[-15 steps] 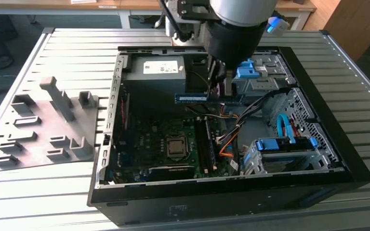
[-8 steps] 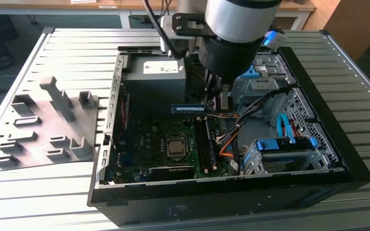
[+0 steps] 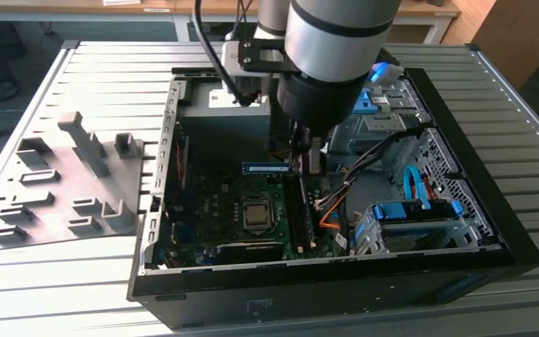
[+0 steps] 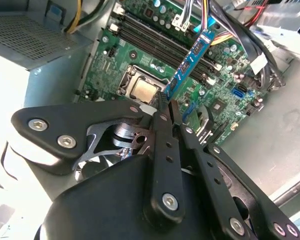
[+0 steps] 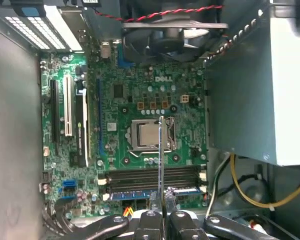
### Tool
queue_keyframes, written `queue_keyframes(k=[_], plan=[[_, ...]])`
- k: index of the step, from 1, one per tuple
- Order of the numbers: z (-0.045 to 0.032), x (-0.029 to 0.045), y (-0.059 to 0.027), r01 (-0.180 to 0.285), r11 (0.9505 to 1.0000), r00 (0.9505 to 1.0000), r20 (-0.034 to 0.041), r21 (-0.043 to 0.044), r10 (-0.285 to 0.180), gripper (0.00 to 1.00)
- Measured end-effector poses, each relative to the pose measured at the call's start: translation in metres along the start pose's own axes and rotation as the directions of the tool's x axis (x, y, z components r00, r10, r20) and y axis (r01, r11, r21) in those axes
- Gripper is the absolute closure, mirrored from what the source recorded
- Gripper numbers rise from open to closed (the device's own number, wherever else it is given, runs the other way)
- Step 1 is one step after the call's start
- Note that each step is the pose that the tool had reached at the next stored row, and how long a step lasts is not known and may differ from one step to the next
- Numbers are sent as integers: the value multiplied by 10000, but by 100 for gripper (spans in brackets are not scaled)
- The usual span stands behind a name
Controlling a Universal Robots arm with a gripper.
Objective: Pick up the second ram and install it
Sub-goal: 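Pick up the second ram and move it above second insertion slot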
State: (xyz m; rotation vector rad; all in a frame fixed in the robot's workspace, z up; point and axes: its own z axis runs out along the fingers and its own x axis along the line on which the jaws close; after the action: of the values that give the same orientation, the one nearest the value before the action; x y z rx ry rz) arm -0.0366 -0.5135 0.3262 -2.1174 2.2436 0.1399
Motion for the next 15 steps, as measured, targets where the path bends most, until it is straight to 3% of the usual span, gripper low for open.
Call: queue_keyframes(k=[10,15], plan=[[174,81,3,-1,10000,10000,2,0,1,86],[180,83,2,0,10000,10000,-1,0,0,86]])
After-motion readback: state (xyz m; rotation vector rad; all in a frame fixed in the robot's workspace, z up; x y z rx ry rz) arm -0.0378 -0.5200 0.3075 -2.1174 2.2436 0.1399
